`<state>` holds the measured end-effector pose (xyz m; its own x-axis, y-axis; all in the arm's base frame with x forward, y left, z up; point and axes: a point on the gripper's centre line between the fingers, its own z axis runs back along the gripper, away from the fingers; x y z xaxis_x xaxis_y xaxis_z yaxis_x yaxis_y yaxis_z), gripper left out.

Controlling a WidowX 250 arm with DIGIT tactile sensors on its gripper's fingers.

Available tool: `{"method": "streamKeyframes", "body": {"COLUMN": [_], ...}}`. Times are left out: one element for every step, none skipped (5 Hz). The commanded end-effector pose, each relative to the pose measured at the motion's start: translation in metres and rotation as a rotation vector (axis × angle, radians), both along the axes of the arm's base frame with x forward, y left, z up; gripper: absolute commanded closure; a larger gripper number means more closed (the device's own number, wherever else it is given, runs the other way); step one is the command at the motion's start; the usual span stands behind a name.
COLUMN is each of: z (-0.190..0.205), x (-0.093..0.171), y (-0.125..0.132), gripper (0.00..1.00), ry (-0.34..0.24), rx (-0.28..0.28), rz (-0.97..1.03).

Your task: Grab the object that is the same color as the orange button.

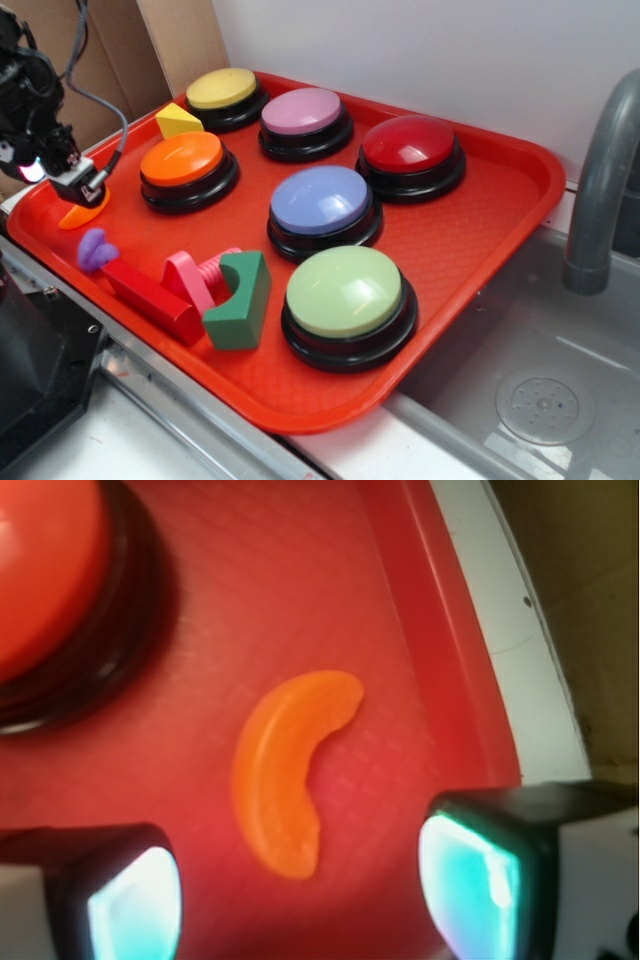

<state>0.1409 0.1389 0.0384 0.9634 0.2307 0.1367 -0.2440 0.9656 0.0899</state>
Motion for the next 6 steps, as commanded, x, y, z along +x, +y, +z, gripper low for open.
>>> {"method": "streamKeyframes", "body": {"z": [-0.019, -0.025, -0.032, -0.034, -0.036, -0.037], "x": [0.003, 0.005, 0.008, 0.009, 0.008, 0.007], "y": [0.001, -0.004, -0.006, -0.006, -0.005, -0.004], "gripper": [0.00, 0.00, 0.00, 0.37, 1.00, 1.00], "ry": [0.001, 0.001, 0.005, -0.001, 0.020, 0.010], "rx": [-0.008, -0.015, -0.026, -0.024, -0.006, -0.015], "rz": [0.003, -0.011, -0.036, -0.013, 0.036, 0.054]}}
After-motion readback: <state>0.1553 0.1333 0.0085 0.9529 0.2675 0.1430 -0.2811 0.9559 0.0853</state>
